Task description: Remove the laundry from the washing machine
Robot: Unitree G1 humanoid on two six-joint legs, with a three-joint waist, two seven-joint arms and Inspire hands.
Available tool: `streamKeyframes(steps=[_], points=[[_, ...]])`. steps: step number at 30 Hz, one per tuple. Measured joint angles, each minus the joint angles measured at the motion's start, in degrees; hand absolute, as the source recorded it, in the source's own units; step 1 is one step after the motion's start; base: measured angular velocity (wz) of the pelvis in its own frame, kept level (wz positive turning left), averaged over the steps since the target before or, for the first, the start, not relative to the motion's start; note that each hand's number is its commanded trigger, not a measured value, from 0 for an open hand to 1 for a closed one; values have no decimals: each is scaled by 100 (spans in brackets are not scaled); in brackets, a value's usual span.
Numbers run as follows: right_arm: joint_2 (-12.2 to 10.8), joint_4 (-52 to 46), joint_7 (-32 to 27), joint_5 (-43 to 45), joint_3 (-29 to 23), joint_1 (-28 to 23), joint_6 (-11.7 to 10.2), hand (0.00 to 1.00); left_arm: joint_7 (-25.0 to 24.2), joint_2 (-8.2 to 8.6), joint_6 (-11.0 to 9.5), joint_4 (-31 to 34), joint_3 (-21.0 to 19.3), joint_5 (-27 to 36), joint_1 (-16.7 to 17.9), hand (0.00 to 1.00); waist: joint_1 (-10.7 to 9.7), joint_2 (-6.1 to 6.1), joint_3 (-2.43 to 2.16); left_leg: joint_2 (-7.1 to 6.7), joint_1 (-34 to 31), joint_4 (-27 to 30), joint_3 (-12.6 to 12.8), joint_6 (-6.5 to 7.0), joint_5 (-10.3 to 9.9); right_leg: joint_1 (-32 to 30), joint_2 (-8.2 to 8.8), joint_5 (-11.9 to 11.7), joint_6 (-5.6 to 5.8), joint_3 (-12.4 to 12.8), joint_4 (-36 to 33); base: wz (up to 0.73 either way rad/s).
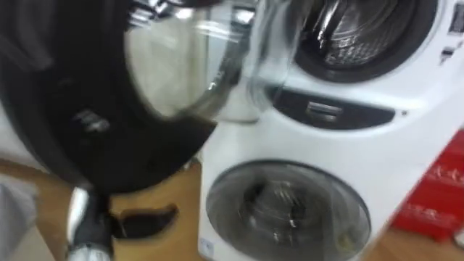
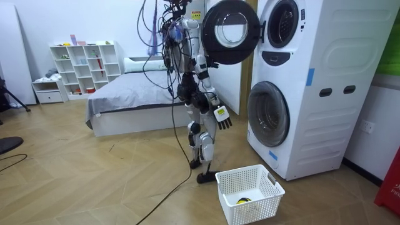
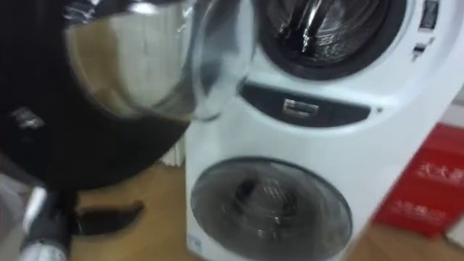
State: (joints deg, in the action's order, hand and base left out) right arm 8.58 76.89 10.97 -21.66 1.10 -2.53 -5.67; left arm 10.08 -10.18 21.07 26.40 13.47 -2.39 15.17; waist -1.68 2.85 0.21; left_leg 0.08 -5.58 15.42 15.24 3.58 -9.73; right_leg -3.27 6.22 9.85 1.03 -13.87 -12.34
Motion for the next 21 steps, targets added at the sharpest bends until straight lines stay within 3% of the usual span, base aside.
streamKeyframes(steps=[1, 2, 3, 4, 5, 6, 7, 8, 9, 10, 11, 12, 14, 15, 17, 20, 21], points=[[-13, 43, -33, -19, 22, 5, -1, 0, -111, -12, -7, -24, 268, -12, 8, 0, -97, 10, -21, 31, 123, 5, 390, 93, 63, 72, 19, -167, 110, 296, -28, 24], [-14, 53, -40, -70, 21, -27, -2, 0, -188, -23, -27, -23, 381, -12, 7, 0, -89, 34, -9, 5, 222, 6, 499, 66, 72, 104, 64, -169, 117, 374, -8, 4], [-4, 122, -41, -140, 16, 13, 7, 0, -334, -12, -295, -8, 537, -9, -24, 0, -67, -15, 34, -10, 210, 309, 377, 17, -23, 98, 114, -164, 118, 506, -66, -75], [-10, 118, -34, -225, 19, 151, 24, 0, -492, -11, -720, 66, 695, 22, -209, 0, 44, -148, 50, 53, -106, 1370, -481, -44, -644, -150, 68, -78, 137, 492, -555, -112], [-32, 111, -16, -264, 26, 260, 28, 0, -598, -71, -923, 104, 730, -2, -290, 0, 43, -297, 59, 95, -329, 1749, -633, -51, -1010, -313, 19, 31, 111, 409, -1053, -118], [-136, 90, 0, -286, 150, 245, 11, 0, -727, -175, -1038, 39, 756, -11, -307, 0, -135, -261, 121, 113, -313, 1951, -599, 219, -1176, -382, 67, 148, 202, 394, -1552, -54], [-168, 25, 77, -416, 204, 147, -6, 0, -889, -190, -1043, 46, 827, -20, -326, 0, -335, -164, 122, 121, -204, 1759, -492, 217, -1175, -331, 40, 223, 203, 321, -1628, -29], [-159, -11, 78, -455, 209, 144, -15, 0, -962, -188, -1064, 58, 854, -33, -341, 0, -364, -121, 106, 106, -113, 1498, -341, 73, -1093, -344, 40, 225, 163, 279, -1579, -35], [-124, -78, 47, -432, 236, 141, -13, 0, -1057, -186, -1081, 57, 892, -32, -345, 0, -424, -20, 5, -7, 172, 743, -178, -534, -742, -324, 11, 187, 91, 252, -1268, -45], [-107, -86, 44, -402, 231, 140, -25, 0, -1100, -186, -1102, 59, 910, -22, -373, 0, -431, 14, 0, -11, 218, 610, -160, -388, -594, -316, -46, 172, 126, 217, -1155, -51], [-64, -79, 50, -388, 223, 135, -50, 0, -1197, -190, -1295, 51, 988, -9, -683, 0, -432, -122, 38, 187, 193, 701, -307, -209, -711, -349, -118, 197, 239, 225, -1124, -40], [-99, -72, 36, -378, 254, 138, -30, 0, -1288, -186, -1345, 34, 1162, -105, -884, 0, -458, -69, 45, 103, 242, 622, -234, 41, -673, -189, -88, 165, 240, 289, -816, -53], [-106, -84, 56, -302, 329, 63, -40, 0, -1298, -172, -1364, -18, 1215, -114, -867, 0, -550, -86, 41, 91, 558, 309, -96, 87, -623, 218, -177, -140, 185, 286, -177, -38], [-114, -84, 36, -303, 456, 67, -53, 0, -1307, -172, -1471, -22, 1251, -107, -901, 0, -620, -78, 36, 50, 721, 143, -17, 124, -599, 394, -238, -327, 186, 296, 31, -25], [-114, -89, 43, -319, 558, 76, -64, 0, -1311, -168, -1661, -31, 1342, -97, -987, 0, -707, -69, 14, -17, 870, -22, 54, 116, -604, 565, -288, -678, 158, 295, 154, -21], [-117, -88, 46, -299, 656, 87, -67, 0, -1379, -119, -1770, -82, 1493, -76, -1020, 0, -771, -98, -13, -81, 1052, -218, 61, -165, -557, 789, -286, -702, 176, 458, 479, -18], [-114, -88, 46, -296, 663, 99, -67, 0, -1461, -117, -1770, -125, 1494, -64, -1020, 0, -772, -124, 6, -85, 1133, -277, 61, -237, -522, 827, -306, -702, 176, 493, 541, -28]])
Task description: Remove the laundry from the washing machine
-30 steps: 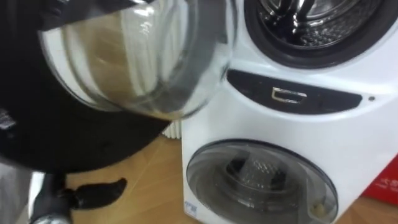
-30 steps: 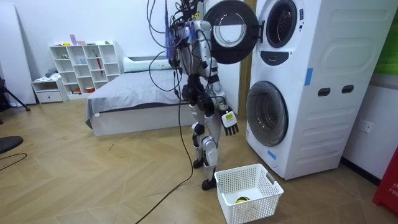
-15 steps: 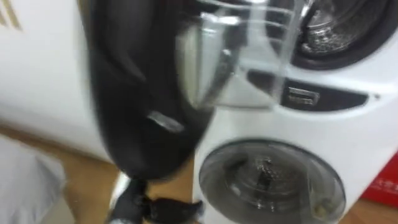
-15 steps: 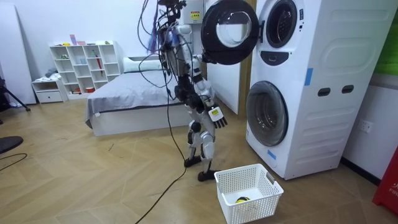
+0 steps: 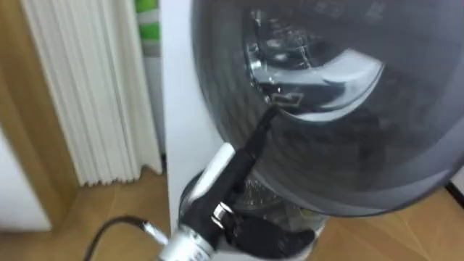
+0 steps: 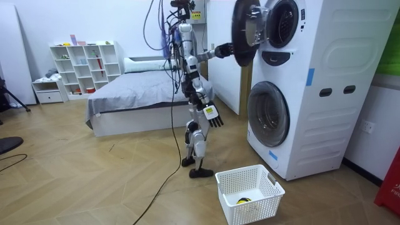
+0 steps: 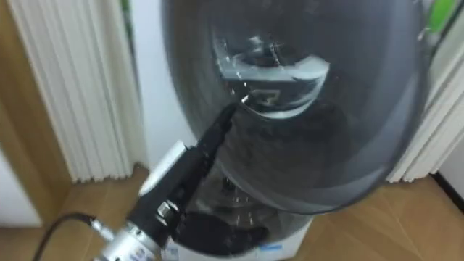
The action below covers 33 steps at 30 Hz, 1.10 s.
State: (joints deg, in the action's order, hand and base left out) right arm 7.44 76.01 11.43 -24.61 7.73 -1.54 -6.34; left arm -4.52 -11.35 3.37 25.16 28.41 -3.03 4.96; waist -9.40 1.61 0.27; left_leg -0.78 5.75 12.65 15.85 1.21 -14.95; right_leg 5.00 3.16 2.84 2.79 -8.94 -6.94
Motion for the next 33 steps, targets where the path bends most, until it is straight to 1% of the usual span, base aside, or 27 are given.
streamKeyframes(steps=[3, 6, 8, 9, 11, 12, 13, 14, 15, 16, 17, 18, 19, 20, 21, 22, 23, 24, 25, 26, 27, 28, 29, 30, 31, 32, 33], points=[[-3, -18, 9, 13, 68, 25, 9, 0, -90, 0, 1, -87, -18, 8, -5, 0, 9, -27, 0, 9, 92, -133, -8, -13, 23, 7, -49, 134, -25, 91, 29, -23], [4, -17, 14, 36, 147, 102, 15, 0, -135, 0, -1, -95, -8, 91, -49, 0, 2, -55, 26, 52, 98, -137, -54, 127, 104, -15, -114, 191, -64, 97, 29, -15], [5, -19, 33, 43, 217, 148, 15, 0, -142, -3, -70, -171, 1, 128, -88, 0, -9, -83, 43, 103, 122, -165, -81, 139, 111, -19, -175, 198, -75, 113, 28, -13], [8, -24, 56, 42, 228, 154, 15, 0, -144, -10, -157, -305, 1, 128, -89, 0, -9, -101, 53, 139, 191, -234, -95, 148, 117, 0, -224, 208, -92, 118, 24, -14], [10, -47, 89, 48, 226, 153, 18, 0, -147, -19, -182, -552, 4, 119, -91, 0, -59, -122, 55, 179, 252, -310, -208, 147, 118, 14, -284, 234, -133, 108, 8, -6], [10, -89, 109, 68, 226, 159, 18, 0, -147, -26, -182, -714, 33, 86, -92, 0, -133, -140, 74, 212, 295, -364, -288, 147, 119, -6, -330, 264, -181, 95, -67, 0], [10, -156, 125, 66, 226, 151, 17, 0, -147, -30, -181, -878, 111, -11, -93, 0, -148, -139, 129, 241, 364, -402, -397, 143, 132, -99, -365, 333, -261, 81, -283, -4], [11, -192, 125, 67, 229, 146, 19, 0, -147, -37, -181, -951, 131, -43, -91, 0, -140, -134, 152, 253, 391, -403, -446, 142, 133, -149, -377, 370, -292, 76, -397, -18], [10, -246, 124, 80, 238, 146, 19, 0, -140, -64, -202, -1123, 224, -135, -91, 0, -141, -132, 152, 270, 382, -396, -480, 140, 134, -150, -388, 383, -314, 94, -470, -12], [5, -309, 118, 149, 263, 164, 18, 0, -131, -101, -261, -1387, 271, -175, -92, 0, -150, -95, 170, 249, 310, -258, -404, 127, 132, -61, -338, 376, -322, 163, -373, 0], [6, -322, 119, 175, 286, 164, 14, 0, -130, -127, -288, -1571, 296, -185, -102, 0, -177, 4, 203, 209, 199, -89, -348, 81, 121, -14, -270, 374, -325, 327, -310, 22], [19, -318, 109, 236, 283, 158, 14, 0, -126, -120, -329, -1931, 361, -232, -126, 0, -194, 88, 188, 105, -38, -197, -374, 15, 145, -19, -143, 374, -324, 770, -219, 64], [54, -286, 86, 243, 234, 134, 20, 0, -121, -127, -337, -2235, 461, -357, -216, 0, -225, 32, 149, 109, -377, -812, -415, -40, 471, -97, -73, 407, -272, 929, -187, 72], [41, -238, 80, 251, 181, 118, 53, 0, -104, -124, -371, -2401, 503, -465, -230, 0, -198, 91, 122, 72, -483, -721, -327, 182, 686, -177, 8, 482, -162, 940, -230, 48], [38, -220, 95, 337, -48, 52, 168, 0, -42, -160, -426, -2811, 522, -692, -202, 0, 31, 114, 104, 43, -491, -630, -244, 191, 742, -292, 57, 560, -68, 820, -325, -29], [41, -262, 136, 465, -177, 19, 223, 0, 32, -242, -450, -3399, 479, -850, -192, 0, 248, 129, 95, 56, -370, -600, -303, 192, 739, -303, -3, 610, -92, 692, -174, -66], [41, -316, 134, 487, -205, 16, 226, 0, 75, -259, -451, -3761, 414, -913, -192, 0, 320, 115, 104, 85, -292, -602, -529, 185, 731, -353, -87, 576, -157, 689, -28, -100], [48, -527, 97, 480, -217, -25, 227, 0, 191, -264, -442, -4404, 163, -939, -129, 0, 381, 59, 107, 148, -191, -587, -917, 109, 679, -537, -232, 326, -318, 694, 197, -82], [50, -669, 65, 479, -211, -65, 218, 0, 238, -263, -445, -4731, 1, -992, -78, 0, 363, 116, 90, 114, -167, -559, -991, 32, 631, -636, -240, -95, -348, 638, 225, -56], [142, -864, -21, 481, -225, -227, 211, 0, 360, -93, -454, -5510, -293, -1156, -7, 0, 220, -38, 37, 172, -45, -541, -1026, -69, 486, -570, -276, 55, -370, 478, 60, -9], [178, -918, -132, 487, -283, -317, 222, 0, 484, 43, -459, -6153, -556, -1296, 47, 0, 157, -104, 11, 212, 90, -579, -927, -80, 471, -472, -325, 67, -364, 420, 21, 0], [170, -887, -140, 487, -383, -424, 286, 0, 593, 49, -558, -6588, -898, -1349, 173, 0, 194, -132, 8, 230, 216, -597, -813, -82, 470, -369, -389, 78, -364, 452, 14, -7], [154, -852, -126, 481, -458, -474, 304, 0, 664, 45, -638, -6854, -1104, -1352, 229, 0, 203, -125, 17, 245, 272, -606, -792, -85, 467, -322, -417, 81, -366, 455, 18, -10], [99, -809, -88, 469, -660, -522, 343, 0, 820, 11, -681, -7367, -1583, -1401, 302, 0, 197, -92, 6, 298, 338, -616, -796, -98, 459, -263, -450, 96, -386, 440, 18, -4], [80, -797, -70, 470, -756, -523, 351, 0, 1007, -62, -674, -7763, -2005, -1462, 375, 0, 201, -77, 11, 312, 365, -614, -800, -143, 427, -238, -489, 102, -391, 423, 24, 0], [80, -783, -64, 495, -800, -523, 353, 0, 1093, -106, -672, -7942, -2184, -1509, 413, 0, 207, -75, 13, 327, 378, -615, -796, -154, 403, -227, -512, 109, -401, 412, 25, 4], [83, -710, -68, 581, -878, -522, 357, 0, 1269, -209, -666, -8269, -2437, -1587, 481, 0, 231, -70, 13, 336, 395, -613, -757, -157, 358, -207, -535, 151, -443, 400, 25, 0]])
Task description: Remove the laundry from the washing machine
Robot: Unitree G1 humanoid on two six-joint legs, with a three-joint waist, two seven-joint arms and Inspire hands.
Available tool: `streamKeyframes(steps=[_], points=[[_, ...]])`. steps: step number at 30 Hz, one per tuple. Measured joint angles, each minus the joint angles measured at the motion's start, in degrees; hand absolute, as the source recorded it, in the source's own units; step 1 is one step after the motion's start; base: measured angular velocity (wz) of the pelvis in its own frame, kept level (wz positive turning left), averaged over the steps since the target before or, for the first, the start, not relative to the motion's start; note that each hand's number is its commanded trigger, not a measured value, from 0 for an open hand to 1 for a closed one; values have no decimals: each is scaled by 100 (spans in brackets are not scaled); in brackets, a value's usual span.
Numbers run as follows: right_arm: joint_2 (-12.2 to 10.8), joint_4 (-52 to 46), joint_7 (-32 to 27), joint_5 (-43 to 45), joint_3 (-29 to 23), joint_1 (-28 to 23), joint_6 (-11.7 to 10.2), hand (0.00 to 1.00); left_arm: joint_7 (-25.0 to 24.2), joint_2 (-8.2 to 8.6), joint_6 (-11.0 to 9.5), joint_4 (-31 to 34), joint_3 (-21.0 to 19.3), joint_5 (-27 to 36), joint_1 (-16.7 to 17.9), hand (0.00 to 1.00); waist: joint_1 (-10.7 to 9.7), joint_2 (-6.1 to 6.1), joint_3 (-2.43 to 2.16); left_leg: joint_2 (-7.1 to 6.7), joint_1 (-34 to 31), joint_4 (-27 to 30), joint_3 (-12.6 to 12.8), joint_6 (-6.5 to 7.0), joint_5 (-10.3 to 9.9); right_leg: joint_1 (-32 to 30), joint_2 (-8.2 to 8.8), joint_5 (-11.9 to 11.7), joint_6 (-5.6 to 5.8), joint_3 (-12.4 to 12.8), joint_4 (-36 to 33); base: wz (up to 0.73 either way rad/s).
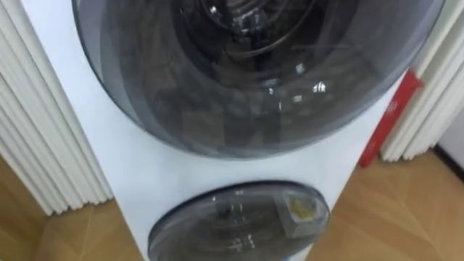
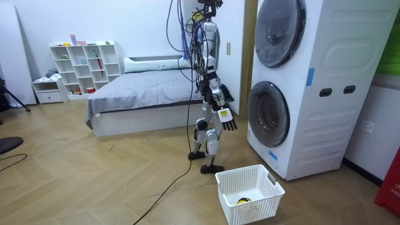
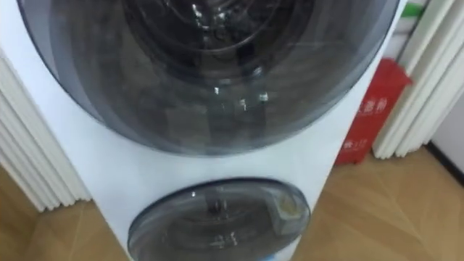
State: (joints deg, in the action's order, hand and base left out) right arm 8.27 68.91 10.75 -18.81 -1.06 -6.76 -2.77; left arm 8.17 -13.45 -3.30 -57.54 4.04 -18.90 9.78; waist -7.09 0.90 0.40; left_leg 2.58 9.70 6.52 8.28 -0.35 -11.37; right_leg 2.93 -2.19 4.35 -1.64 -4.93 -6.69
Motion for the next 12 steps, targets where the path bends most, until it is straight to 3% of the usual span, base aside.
streamKeyframes(steps=[2, 5, 6, 9, 12], points=[[23, 54, -4, 95, -105, -8, 36, 0, 197, -80, 29, -314, -312, -190, 173, 0, 132, 21, -3, 7, 24, 3, 96, 7, -100, 5, -30, 85, -49, -32, -2, -2], [46, 199, -11, 93, -143, -6, 38, 0, 505, -26, 153, -696, -529, -343, 421, 0, 264, -18, 20, 45, 100, 14, 99, 39, -217, 64, -71, 97, -51, -38, -32, 1], [44, 242, -11, 93, -136, -1, 50, 0, 548, 54, 275, -777, -600, -344, 516, 0, 291, -15, -1, 51, 103, 29, 89, 39, -250, 87, -68, 102, -49, -44, -53, 4], [45, 249, -31, 3, -131, -23, 126, 0, 598, 324, 524, -848, -622, -326, 672, 0, 413, 4, 3, 49, 103, 135, 59, 45, -290, 104, -48, 127, -43, -57, -115, 3], [43, 279, -110, -126, -80, -24, 166, 0, 598, 490, 618, -847, -631, -325, 675, 0, 449, -7, -4, 47, 92, 157, -31, 44, -289, 104, -7, 139, -52, -133, -116, 9]])
